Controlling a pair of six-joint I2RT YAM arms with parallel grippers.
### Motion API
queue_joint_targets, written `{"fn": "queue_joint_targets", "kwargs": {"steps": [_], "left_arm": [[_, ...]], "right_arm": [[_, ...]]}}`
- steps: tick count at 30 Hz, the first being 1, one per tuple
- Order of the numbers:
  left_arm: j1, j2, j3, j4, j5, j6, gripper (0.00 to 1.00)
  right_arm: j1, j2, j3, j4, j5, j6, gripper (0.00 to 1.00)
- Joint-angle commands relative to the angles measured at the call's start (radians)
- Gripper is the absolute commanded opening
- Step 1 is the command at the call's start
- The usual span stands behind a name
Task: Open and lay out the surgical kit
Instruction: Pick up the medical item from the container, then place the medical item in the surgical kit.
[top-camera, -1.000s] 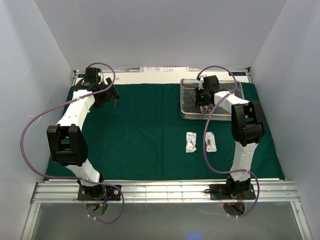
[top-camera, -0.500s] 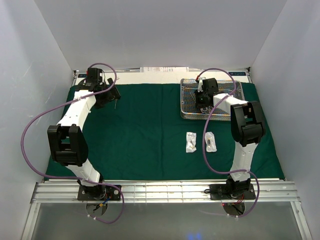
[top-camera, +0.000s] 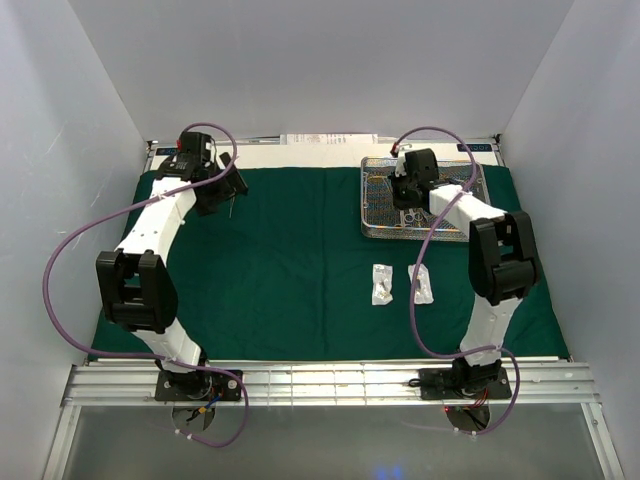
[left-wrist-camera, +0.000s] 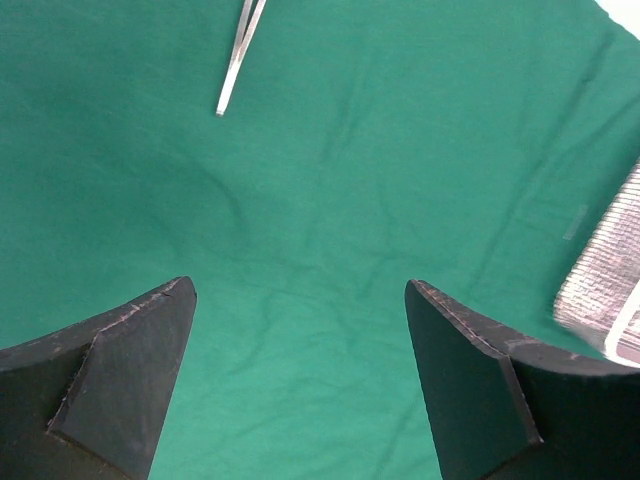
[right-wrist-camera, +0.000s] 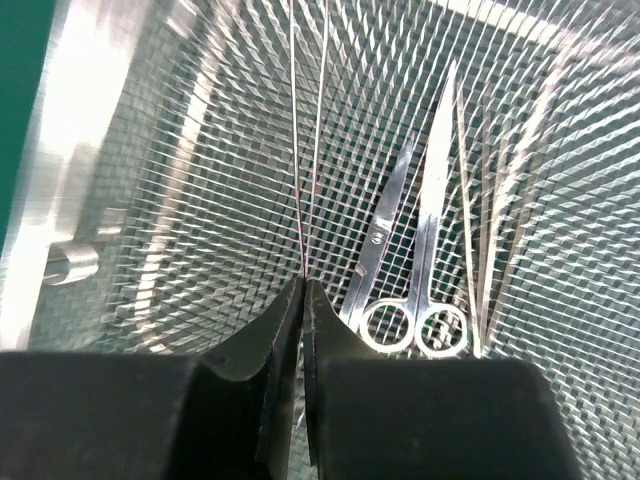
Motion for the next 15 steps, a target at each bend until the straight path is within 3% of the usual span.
{"fn": "queue_joint_targets", "kwargs": {"steps": [1, 9, 15], "left_arm": [[-0.028, -0.062, 0.082, -0.033, 0.008, -0.07, 0.96], [-0.174, -0.077, 0.149, -0.039, -0.034, -0.234, 0.92], [-0.306, -0.076, 0.211, 0.019, -0.052, -0.338, 0.88]], "right_arm": [[0.038, -0.141, 0.039, 0.01, 0.05, 0.0, 0.08], [0.187, -0.353, -0.061, 0.013, 0.267, 0.092, 0.08], [0.328, -0.494, -0.16, 0.039, 0.338, 0.179, 0.08]]}}
